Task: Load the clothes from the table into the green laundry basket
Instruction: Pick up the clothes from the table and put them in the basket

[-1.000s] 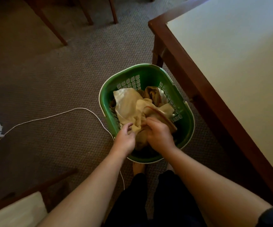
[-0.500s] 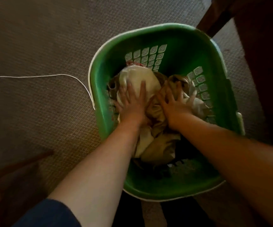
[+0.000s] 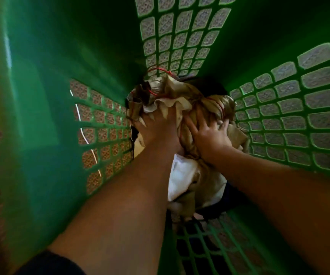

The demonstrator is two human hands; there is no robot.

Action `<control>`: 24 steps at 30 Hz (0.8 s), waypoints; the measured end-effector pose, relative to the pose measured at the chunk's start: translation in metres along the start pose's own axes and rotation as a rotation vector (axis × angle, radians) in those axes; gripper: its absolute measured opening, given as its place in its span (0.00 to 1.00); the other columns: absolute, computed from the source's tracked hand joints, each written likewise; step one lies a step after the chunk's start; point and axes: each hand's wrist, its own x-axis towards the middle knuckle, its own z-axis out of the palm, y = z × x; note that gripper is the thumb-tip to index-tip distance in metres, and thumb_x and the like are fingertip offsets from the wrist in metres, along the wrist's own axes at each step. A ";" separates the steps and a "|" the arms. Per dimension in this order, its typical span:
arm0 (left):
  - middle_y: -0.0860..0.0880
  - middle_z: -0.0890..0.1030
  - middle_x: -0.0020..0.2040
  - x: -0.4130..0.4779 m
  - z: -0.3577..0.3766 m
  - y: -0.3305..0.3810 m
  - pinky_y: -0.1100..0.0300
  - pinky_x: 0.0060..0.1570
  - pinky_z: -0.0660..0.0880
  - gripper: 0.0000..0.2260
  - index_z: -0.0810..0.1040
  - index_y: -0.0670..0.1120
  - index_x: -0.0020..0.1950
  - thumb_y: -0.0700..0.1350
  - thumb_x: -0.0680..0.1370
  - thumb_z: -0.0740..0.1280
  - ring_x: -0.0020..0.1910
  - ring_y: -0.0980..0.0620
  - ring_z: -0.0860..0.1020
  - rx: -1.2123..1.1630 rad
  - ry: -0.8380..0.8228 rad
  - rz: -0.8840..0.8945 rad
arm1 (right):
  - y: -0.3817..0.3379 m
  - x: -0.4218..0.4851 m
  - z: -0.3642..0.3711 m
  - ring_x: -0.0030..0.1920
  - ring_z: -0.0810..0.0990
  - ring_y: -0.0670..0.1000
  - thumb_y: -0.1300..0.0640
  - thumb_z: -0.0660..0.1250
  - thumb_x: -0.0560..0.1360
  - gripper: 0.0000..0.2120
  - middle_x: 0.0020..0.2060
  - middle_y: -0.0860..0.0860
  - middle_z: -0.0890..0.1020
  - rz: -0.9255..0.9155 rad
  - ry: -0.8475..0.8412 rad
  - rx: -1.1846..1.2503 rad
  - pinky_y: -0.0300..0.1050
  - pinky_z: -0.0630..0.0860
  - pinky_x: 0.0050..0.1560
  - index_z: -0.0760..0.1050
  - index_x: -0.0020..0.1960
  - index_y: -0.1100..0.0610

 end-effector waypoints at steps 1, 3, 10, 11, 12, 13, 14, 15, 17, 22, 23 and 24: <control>0.42 0.41 0.84 0.001 -0.002 -0.001 0.26 0.76 0.44 0.58 0.35 0.63 0.81 0.68 0.67 0.75 0.82 0.31 0.43 0.007 -0.013 0.006 | 0.001 0.000 0.000 0.78 0.48 0.71 0.49 0.68 0.78 0.53 0.80 0.55 0.35 -0.002 0.005 -0.005 0.79 0.48 0.71 0.24 0.77 0.43; 0.42 0.42 0.84 -0.008 -0.011 -0.001 0.27 0.76 0.44 0.61 0.35 0.62 0.81 0.69 0.64 0.76 0.82 0.32 0.43 0.018 -0.032 0.029 | 0.000 -0.009 -0.005 0.78 0.49 0.71 0.49 0.68 0.78 0.52 0.81 0.55 0.35 0.004 0.017 -0.025 0.79 0.49 0.71 0.25 0.77 0.43; 0.39 0.39 0.84 -0.094 -0.029 -0.016 0.29 0.76 0.54 0.60 0.34 0.57 0.83 0.64 0.67 0.77 0.82 0.32 0.41 -0.037 -0.039 0.073 | -0.009 -0.087 -0.021 0.78 0.45 0.71 0.45 0.68 0.76 0.53 0.81 0.59 0.38 -0.018 0.142 -0.018 0.82 0.46 0.70 0.26 0.78 0.44; 0.39 0.40 0.84 -0.113 -0.029 -0.020 0.31 0.76 0.56 0.57 0.36 0.55 0.84 0.62 0.71 0.75 0.83 0.33 0.43 -0.033 -0.051 0.080 | -0.010 -0.102 -0.020 0.78 0.42 0.71 0.46 0.68 0.76 0.53 0.80 0.59 0.35 -0.040 0.124 -0.008 0.81 0.44 0.70 0.25 0.78 0.44; 0.38 0.42 0.84 -0.133 -0.030 -0.025 0.33 0.77 0.58 0.52 0.38 0.51 0.84 0.60 0.75 0.73 0.83 0.33 0.45 0.003 -0.065 0.094 | -0.012 -0.117 -0.019 0.79 0.38 0.70 0.47 0.67 0.76 0.53 0.79 0.59 0.32 -0.064 0.090 -0.003 0.81 0.42 0.70 0.24 0.77 0.44; 0.36 0.44 0.84 -0.150 -0.029 -0.027 0.35 0.77 0.58 0.48 0.40 0.48 0.85 0.58 0.78 0.69 0.83 0.34 0.47 0.044 -0.069 0.117 | -0.011 -0.131 -0.017 0.79 0.36 0.69 0.48 0.66 0.77 0.53 0.79 0.58 0.31 -0.080 0.063 0.000 0.80 0.42 0.71 0.23 0.77 0.43; 0.36 0.45 0.84 -0.166 -0.030 -0.029 0.37 0.77 0.58 0.44 0.41 0.45 0.85 0.57 0.80 0.66 0.83 0.34 0.48 0.065 -0.071 0.140 | -0.011 -0.143 -0.016 0.79 0.34 0.67 0.48 0.65 0.77 0.52 0.79 0.58 0.31 -0.088 0.047 0.007 0.78 0.42 0.72 0.22 0.76 0.43; 0.36 0.46 0.84 -0.180 -0.034 -0.030 0.37 0.78 0.58 0.41 0.42 0.44 0.85 0.55 0.82 0.64 0.83 0.34 0.48 0.066 -0.088 0.157 | -0.010 -0.156 -0.017 0.79 0.34 0.66 0.48 0.64 0.78 0.50 0.80 0.57 0.33 -0.089 0.029 0.025 0.76 0.43 0.74 0.22 0.76 0.44; 0.36 0.44 0.84 -0.201 -0.051 -0.030 0.38 0.78 0.57 0.40 0.41 0.43 0.85 0.51 0.83 0.64 0.83 0.34 0.48 0.052 -0.150 0.187 | -0.009 -0.181 -0.023 0.80 0.35 0.62 0.47 0.62 0.80 0.47 0.81 0.55 0.36 -0.078 -0.009 0.089 0.71 0.45 0.76 0.24 0.77 0.46; 0.39 0.51 0.84 -0.257 -0.116 -0.021 0.43 0.76 0.64 0.39 0.40 0.45 0.85 0.42 0.82 0.63 0.82 0.36 0.56 -0.013 -0.102 0.361 | -0.019 -0.251 -0.077 0.82 0.41 0.54 0.51 0.61 0.80 0.39 0.82 0.52 0.43 -0.061 0.046 0.354 0.62 0.47 0.80 0.42 0.82 0.50; 0.40 0.54 0.84 -0.270 -0.128 -0.020 0.44 0.73 0.68 0.38 0.43 0.45 0.85 0.41 0.82 0.63 0.79 0.37 0.61 -0.058 -0.044 0.405 | -0.023 -0.268 -0.090 0.82 0.44 0.54 0.55 0.62 0.79 0.38 0.82 0.52 0.46 -0.053 0.087 0.441 0.60 0.50 0.80 0.45 0.83 0.51; 0.41 0.56 0.83 -0.284 -0.141 -0.020 0.45 0.70 0.71 0.37 0.45 0.46 0.85 0.41 0.82 0.62 0.78 0.38 0.64 -0.103 0.003 0.443 | -0.027 -0.286 -0.103 0.81 0.48 0.54 0.57 0.63 0.79 0.37 0.82 0.52 0.50 -0.044 0.156 0.522 0.58 0.55 0.79 0.48 0.83 0.52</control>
